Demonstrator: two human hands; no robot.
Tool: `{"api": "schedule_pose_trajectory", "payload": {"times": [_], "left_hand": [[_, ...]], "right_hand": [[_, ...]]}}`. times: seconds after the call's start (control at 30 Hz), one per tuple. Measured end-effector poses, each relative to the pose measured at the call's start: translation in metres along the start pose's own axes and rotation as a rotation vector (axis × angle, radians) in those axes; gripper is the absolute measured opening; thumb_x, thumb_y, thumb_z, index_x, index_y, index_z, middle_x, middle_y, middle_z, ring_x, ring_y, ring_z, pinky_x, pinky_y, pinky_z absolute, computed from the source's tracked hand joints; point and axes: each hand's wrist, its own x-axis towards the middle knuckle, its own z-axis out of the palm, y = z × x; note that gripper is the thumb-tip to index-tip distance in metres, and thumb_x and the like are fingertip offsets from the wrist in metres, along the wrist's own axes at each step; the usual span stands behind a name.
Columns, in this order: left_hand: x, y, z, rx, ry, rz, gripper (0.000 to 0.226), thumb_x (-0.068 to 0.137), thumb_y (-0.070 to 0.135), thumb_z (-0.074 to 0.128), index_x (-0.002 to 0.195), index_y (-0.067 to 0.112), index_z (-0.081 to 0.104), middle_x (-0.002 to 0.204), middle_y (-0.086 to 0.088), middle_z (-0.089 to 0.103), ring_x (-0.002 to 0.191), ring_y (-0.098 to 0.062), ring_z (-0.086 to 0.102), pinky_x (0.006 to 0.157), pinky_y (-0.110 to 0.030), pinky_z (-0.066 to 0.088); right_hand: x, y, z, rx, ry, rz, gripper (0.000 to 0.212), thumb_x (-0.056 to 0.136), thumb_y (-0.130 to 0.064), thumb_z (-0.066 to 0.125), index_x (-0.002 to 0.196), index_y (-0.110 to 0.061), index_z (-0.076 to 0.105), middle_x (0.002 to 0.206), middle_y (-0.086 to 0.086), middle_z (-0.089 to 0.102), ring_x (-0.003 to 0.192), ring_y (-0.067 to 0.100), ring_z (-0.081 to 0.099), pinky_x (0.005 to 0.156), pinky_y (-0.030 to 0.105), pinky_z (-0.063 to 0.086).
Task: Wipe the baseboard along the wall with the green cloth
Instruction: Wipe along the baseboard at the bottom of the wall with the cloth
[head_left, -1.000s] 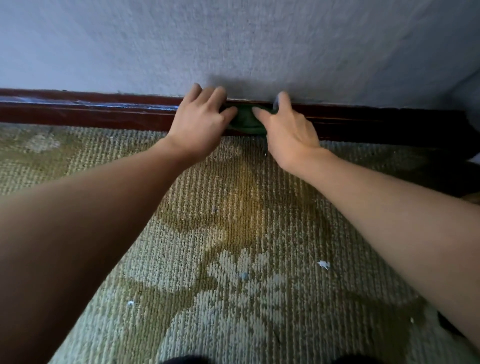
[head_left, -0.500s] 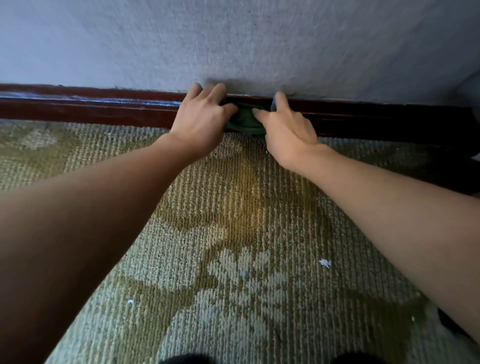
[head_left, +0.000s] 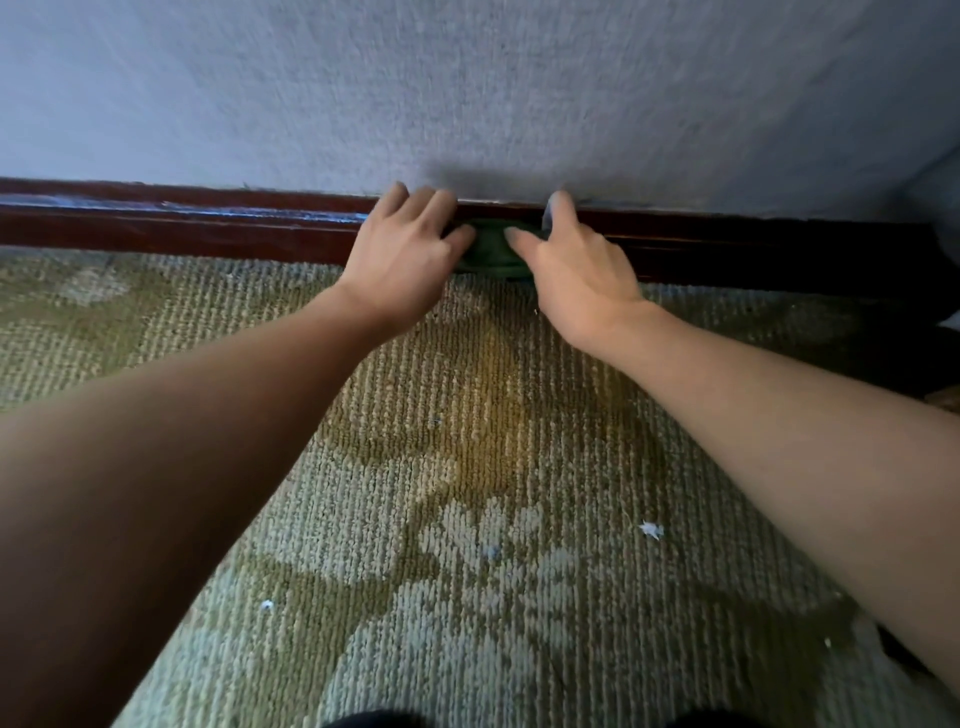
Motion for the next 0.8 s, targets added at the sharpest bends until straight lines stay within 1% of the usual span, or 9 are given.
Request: {"api": "schedule_pose_trajectory", "payload": {"times": [0.03, 0.1, 0.23, 0.27, 0.37, 0.5, 0.57, 0.7, 0.8], "left_hand": [[0.002, -0.001, 0.0, 0.001, 0.009, -0.002, 0.029, 0.077, 0.004, 0.042, 0.086, -0.001, 0.07, 0.076, -0.021, 0.058, 0.074, -0.034, 0.059, 0.07, -0.038, 0.046], [0.004, -0.001, 0.003, -0.004, 0.009, -0.004, 0.038, 0.077, 0.009, 0.035, 0.086, -0.001, 0.07, 0.078, -0.021, 0.059, 0.076, -0.034, 0.059, 0.07, -0.038, 0.046], [0.003, -0.001, 0.01, -0.017, 0.023, 0.002, 0.029, 0.077, 0.005, 0.044, 0.086, -0.001, 0.071, 0.076, -0.021, 0.059, 0.072, -0.033, 0.06, 0.067, -0.036, 0.046], [0.003, -0.001, 0.012, -0.012, 0.042, 0.024, 0.026, 0.077, 0.003, 0.046, 0.085, -0.001, 0.071, 0.074, -0.02, 0.059, 0.07, -0.032, 0.06, 0.066, -0.035, 0.046], [0.0, -0.004, 0.016, 0.05, 0.102, 0.119, 0.021, 0.078, 0.002, 0.051, 0.084, 0.0, 0.071, 0.071, -0.016, 0.061, 0.066, -0.029, 0.06, 0.062, -0.032, 0.047], [-0.001, -0.004, 0.022, 0.092, 0.158, 0.184, 0.022, 0.08, 0.001, 0.049, 0.079, 0.001, 0.071, 0.066, -0.011, 0.06, 0.061, -0.025, 0.06, 0.06, -0.029, 0.047], [-0.001, -0.002, 0.027, 0.113, 0.164, 0.212, 0.019, 0.08, 0.001, 0.052, 0.075, 0.003, 0.071, 0.064, -0.01, 0.06, 0.06, -0.023, 0.059, 0.06, -0.029, 0.047], [0.003, 0.005, 0.035, 0.162, 0.091, 0.196, 0.016, 0.075, 0.004, 0.057, 0.067, 0.008, 0.071, 0.061, -0.006, 0.059, 0.058, -0.021, 0.058, 0.058, -0.025, 0.046], [0.003, 0.009, 0.04, 0.163, 0.036, 0.179, 0.015, 0.073, 0.006, 0.059, 0.066, 0.011, 0.072, 0.06, -0.005, 0.06, 0.059, -0.021, 0.06, 0.06, -0.024, 0.047]], "right_hand": [[0.002, 0.0, -0.002, -0.02, -0.003, -0.013, 0.043, 0.097, -0.02, 0.032, 0.14, -0.016, 0.029, 0.113, 0.013, 0.04, 0.075, 0.023, 0.034, 0.061, 0.034, 0.026], [0.005, 0.001, -0.002, -0.01, -0.022, -0.003, 0.043, 0.098, -0.022, 0.03, 0.14, -0.016, 0.029, 0.111, 0.012, 0.039, 0.08, 0.027, 0.04, 0.063, 0.034, 0.027], [0.006, 0.003, 0.007, 0.042, -0.018, 0.031, 0.043, 0.098, -0.028, 0.028, 0.141, -0.017, 0.027, 0.104, 0.011, 0.036, 0.096, 0.033, 0.048, 0.065, 0.035, 0.026], [0.005, 0.004, 0.008, 0.027, -0.012, 0.035, 0.044, 0.098, -0.028, 0.03, 0.141, -0.017, 0.027, 0.105, 0.011, 0.037, 0.097, 0.033, 0.049, 0.065, 0.036, 0.026], [0.001, 0.007, 0.014, -0.139, 0.05, -0.098, 0.041, 0.098, -0.018, 0.038, 0.138, -0.015, 0.029, 0.124, 0.017, 0.038, 0.1, 0.035, 0.049, 0.065, 0.038, 0.034], [-0.001, 0.008, 0.021, -0.02, 0.16, -0.097, 0.035, 0.101, -0.023, 0.029, 0.13, -0.005, 0.038, 0.121, 0.019, 0.048, 0.097, 0.037, 0.052, 0.065, 0.039, 0.032], [0.0, 0.012, 0.027, -0.134, 0.13, -0.136, 0.036, 0.1, -0.018, 0.035, 0.134, -0.006, 0.034, 0.123, 0.019, 0.043, 0.097, 0.037, 0.051, 0.064, 0.04, 0.035], [0.003, 0.021, 0.035, -0.441, 0.052, -0.196, 0.063, 0.091, -0.004, 0.049, 0.145, -0.016, 0.019, 0.131, 0.022, 0.027, 0.093, 0.035, 0.051, 0.056, 0.035, 0.035], [0.005, 0.019, 0.039, -0.479, 0.024, -0.181, 0.06, 0.091, -0.004, 0.046, 0.144, -0.017, 0.021, 0.134, 0.024, 0.025, 0.089, 0.036, 0.054, 0.056, 0.037, 0.034]]}}
